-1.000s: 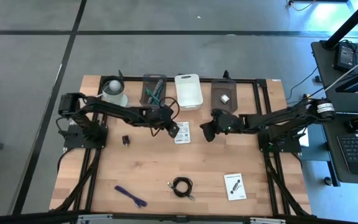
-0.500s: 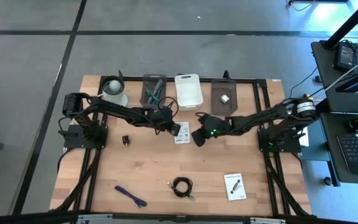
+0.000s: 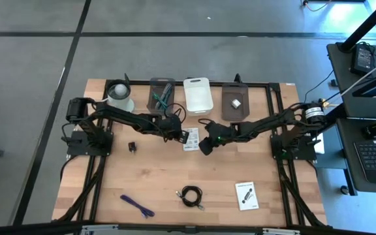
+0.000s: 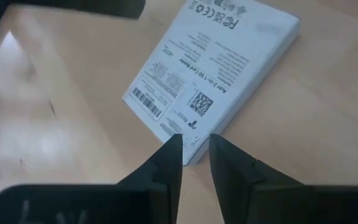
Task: Pick and place items into bin
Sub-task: Put the top white card reader box into the white bin
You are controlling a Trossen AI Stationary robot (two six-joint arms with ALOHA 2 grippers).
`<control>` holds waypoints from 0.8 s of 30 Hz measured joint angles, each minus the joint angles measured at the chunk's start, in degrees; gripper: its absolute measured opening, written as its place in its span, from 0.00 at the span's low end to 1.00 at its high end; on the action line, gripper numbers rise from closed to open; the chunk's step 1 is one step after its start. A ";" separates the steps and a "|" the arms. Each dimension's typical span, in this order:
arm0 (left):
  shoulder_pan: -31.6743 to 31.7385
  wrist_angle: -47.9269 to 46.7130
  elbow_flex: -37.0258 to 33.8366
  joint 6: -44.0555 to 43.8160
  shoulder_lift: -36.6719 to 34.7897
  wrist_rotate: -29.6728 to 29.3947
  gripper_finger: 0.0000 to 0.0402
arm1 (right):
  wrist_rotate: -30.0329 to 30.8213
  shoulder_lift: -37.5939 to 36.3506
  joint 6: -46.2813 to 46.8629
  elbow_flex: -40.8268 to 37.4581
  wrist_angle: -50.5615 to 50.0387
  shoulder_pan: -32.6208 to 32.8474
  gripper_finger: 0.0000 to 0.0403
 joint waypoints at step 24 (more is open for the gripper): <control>-1.45 6.06 -0.02 -4.61 2.90 4.55 0.04 | 0.06 -0.04 1.44 -0.02 -1.72 -0.66 0.21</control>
